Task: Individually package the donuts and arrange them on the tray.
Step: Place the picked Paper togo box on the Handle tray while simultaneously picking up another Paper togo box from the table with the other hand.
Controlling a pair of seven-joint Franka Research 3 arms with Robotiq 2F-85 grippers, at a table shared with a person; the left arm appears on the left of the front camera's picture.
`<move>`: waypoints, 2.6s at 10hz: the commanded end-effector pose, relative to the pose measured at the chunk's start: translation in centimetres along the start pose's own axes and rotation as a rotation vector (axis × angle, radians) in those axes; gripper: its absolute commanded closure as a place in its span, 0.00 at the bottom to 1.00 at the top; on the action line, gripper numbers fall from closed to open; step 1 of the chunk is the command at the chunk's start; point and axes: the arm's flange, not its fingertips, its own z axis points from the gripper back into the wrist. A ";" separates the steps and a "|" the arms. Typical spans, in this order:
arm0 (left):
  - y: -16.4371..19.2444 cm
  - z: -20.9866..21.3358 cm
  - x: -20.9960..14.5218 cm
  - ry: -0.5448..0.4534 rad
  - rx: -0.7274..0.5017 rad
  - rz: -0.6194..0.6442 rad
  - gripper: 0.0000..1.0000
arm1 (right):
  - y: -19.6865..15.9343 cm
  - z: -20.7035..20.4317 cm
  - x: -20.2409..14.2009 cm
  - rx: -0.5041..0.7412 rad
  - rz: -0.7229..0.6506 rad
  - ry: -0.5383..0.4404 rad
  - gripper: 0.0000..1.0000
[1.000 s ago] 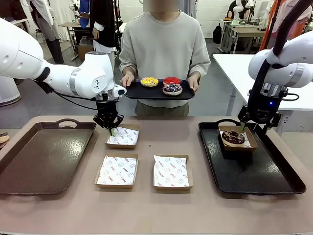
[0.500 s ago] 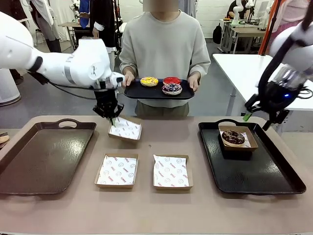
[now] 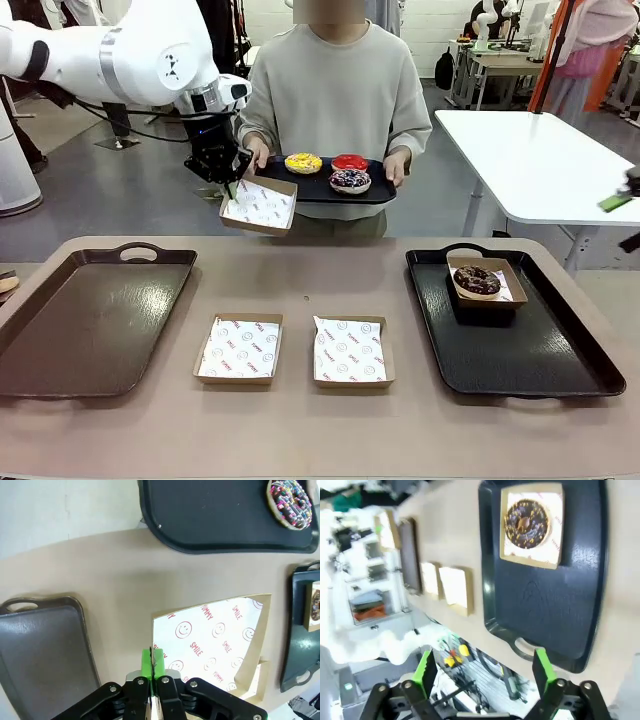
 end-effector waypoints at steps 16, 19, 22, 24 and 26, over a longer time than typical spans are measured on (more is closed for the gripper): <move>-1.8 2.0 2.2 -0.014 0.024 0.002 1.00 | -13.5 0.9 -10.1 0.399 -0.011 -0.257 0.00; -1.8 2.0 2.2 -0.014 0.024 0.002 1.00 | -13.5 0.9 -10.1 0.399 -0.011 -0.257 0.00; -1.8 2.0 2.2 -0.014 0.024 0.002 1.00 | -13.5 0.9 -10.1 0.399 -0.011 -0.257 0.00; -1.8 2.0 2.2 -0.014 0.024 0.002 1.00 | -13.5 0.9 -10.1 0.399 -0.011 -0.257 0.00; -1.8 2.0 2.2 -0.014 0.024 0.002 1.00 | -13.5 0.9 -10.1 0.399 -0.011 -0.257 0.00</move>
